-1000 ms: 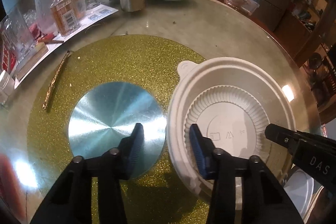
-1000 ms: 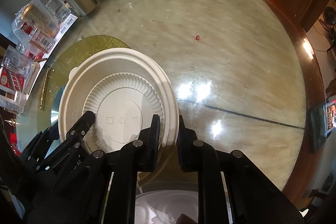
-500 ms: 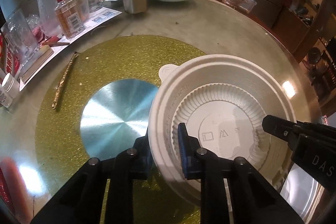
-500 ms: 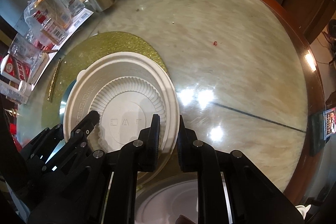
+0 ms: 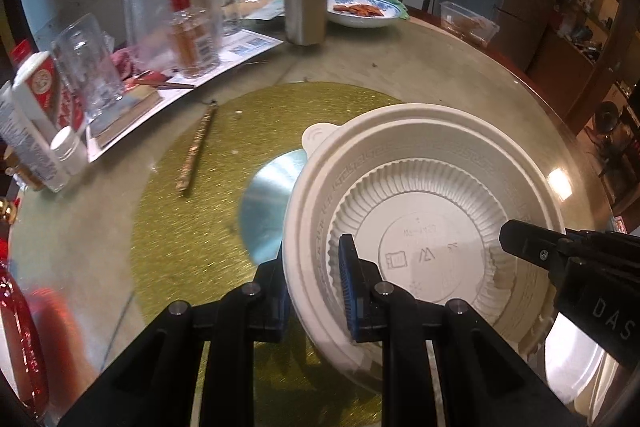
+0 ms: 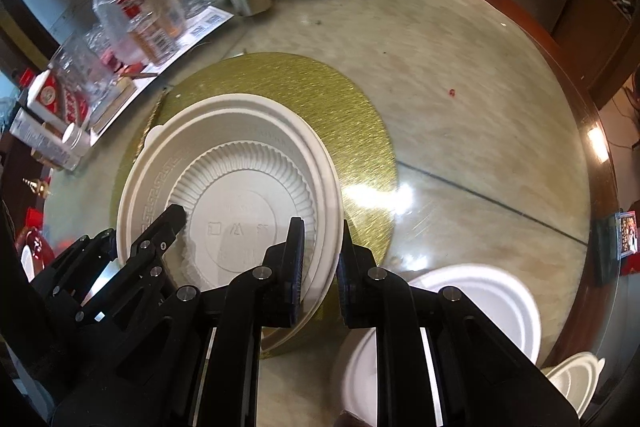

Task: Organize plates and bowls
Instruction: 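Lift the beige paper bowl with both tools and carry it over the red stack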

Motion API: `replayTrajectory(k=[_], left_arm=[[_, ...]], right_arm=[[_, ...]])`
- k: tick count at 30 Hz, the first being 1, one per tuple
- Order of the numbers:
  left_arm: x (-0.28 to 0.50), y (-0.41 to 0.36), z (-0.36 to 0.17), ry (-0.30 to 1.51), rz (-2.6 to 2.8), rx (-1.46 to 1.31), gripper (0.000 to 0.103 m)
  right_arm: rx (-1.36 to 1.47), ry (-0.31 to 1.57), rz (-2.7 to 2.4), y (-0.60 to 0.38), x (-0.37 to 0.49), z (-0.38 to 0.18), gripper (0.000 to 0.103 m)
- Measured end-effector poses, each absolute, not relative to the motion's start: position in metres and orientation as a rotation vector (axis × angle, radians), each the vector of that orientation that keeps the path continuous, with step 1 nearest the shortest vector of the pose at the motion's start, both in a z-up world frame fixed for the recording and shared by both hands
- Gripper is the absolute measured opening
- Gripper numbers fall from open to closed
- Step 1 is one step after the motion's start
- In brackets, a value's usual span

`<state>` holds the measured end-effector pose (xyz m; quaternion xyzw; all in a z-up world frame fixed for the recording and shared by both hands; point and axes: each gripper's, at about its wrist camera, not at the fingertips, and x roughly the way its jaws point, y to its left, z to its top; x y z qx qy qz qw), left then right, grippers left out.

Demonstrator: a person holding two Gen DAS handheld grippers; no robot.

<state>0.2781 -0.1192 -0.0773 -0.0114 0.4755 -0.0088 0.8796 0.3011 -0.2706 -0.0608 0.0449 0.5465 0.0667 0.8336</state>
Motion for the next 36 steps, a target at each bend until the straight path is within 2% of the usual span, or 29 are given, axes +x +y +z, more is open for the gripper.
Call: replayTrajectory(k=[36], left_arm=[[0.146,-0.023,-0.065,0.938,0.084,-0.027,0.020]], right_arm=[[0.040,1.060,0.228,-0.162,0.169,-0.054,0.014]])
